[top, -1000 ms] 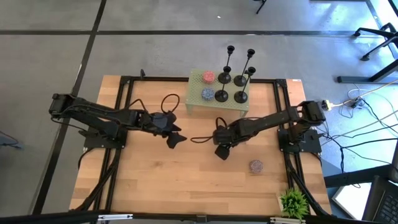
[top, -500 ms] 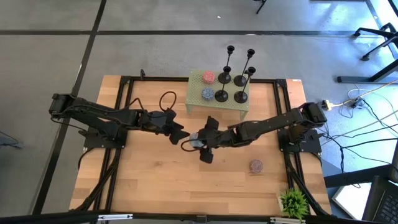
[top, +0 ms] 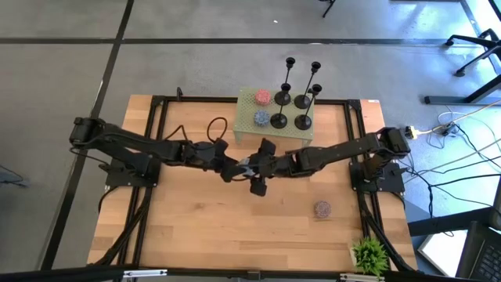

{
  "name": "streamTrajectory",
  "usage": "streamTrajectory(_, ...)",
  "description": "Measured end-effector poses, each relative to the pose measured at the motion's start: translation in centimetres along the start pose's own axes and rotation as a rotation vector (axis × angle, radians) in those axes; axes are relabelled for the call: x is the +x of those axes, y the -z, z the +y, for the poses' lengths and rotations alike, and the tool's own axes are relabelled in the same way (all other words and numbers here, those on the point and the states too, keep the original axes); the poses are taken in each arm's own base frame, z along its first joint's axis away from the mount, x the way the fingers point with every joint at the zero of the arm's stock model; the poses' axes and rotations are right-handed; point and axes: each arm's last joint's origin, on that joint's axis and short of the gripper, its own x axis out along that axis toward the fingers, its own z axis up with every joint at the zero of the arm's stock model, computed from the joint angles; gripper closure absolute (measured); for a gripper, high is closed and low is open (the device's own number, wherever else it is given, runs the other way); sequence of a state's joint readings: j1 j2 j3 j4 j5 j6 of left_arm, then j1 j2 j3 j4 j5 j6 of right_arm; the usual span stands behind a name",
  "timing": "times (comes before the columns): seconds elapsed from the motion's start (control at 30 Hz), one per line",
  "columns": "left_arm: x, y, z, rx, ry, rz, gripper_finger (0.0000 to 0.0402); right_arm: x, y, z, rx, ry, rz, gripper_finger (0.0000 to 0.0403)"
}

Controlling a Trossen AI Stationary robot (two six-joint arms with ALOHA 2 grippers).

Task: Pick & Place candle stick holders
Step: Put the blue scented candle on the shelf

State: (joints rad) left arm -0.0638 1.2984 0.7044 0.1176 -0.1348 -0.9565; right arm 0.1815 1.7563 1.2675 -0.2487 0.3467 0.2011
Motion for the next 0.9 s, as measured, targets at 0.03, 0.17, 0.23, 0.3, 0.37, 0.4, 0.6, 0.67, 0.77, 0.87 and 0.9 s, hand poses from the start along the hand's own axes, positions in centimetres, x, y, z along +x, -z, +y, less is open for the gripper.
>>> streamTrajectory(0.03, 0.30, -0.01, 0.02, -0.003, 0.011, 0.001, 0.0057, 0.00, -0.04, -0.07, 0.002, 0.001, -0.002, 0.0102)
streamTrajectory(0.17, 0.97, -0.57, -0.04, -0.009, 0.073, -0.012, 0.0057, 0.04, -0.03, -0.18, 0.002, -0.001, 0.002, 0.0102)
streamTrajectory(0.23, 1.09, -0.71, 0.09, -0.013, 0.084, 0.001, 0.0059, 0.04, -0.01, -0.16, -0.002, -0.003, 0.004, 0.0102)
streamTrajectory(0.3, 1.16, -0.80, 0.21, -0.010, 0.082, 0.002, 0.0066, 0.04, 0.04, -0.17, -0.004, -0.002, 0.009, 0.0102)
streamTrajectory(0.37, 1.17, -0.82, 0.23, -0.008, 0.082, 0.001, 0.0079, 0.04, 0.05, -0.17, -0.004, -0.002, 0.010, 0.0101)
streamTrajectory(0.4, 1.17, -0.82, 0.23, -0.008, 0.081, 0.001, 0.0088, 0.04, 0.04, -0.17, -0.004, -0.002, 0.009, 0.0100)
streamTrajectory(0.6, 1.17, -0.76, 0.31, -0.009, 0.076, 0.008, 0.0152, 0.03, 0.06, -0.15, -0.006, -0.002, 0.011, 0.0090)
streamTrajectory(0.67, 1.18, -0.77, 0.33, -0.018, 0.074, 0.007, 0.0170, 0.03, 0.10, -0.17, -0.010, 0.004, 0.014, 0.0090)
streamTrajectory(0.77, 1.18, -0.75, 0.39, -0.025, 0.069, 0.008, 0.0186, 0.03, 0.15, -0.20, -0.012, 0.009, 0.018, 0.0089)
streamTrajectory(0.87, 1.18, -0.74, 0.39, -0.021, 0.069, 0.008, 0.0186, 0.03, 0.18, -0.21, -0.012, 0.009, 0.022, 0.0088)
streamTrajectory(0.9, 1.18, -0.74, 0.39, -0.018, 0.070, 0.008, 0.0185, 0.03, 0.20, -0.21, -0.012, 0.009, 0.024, 0.0088)
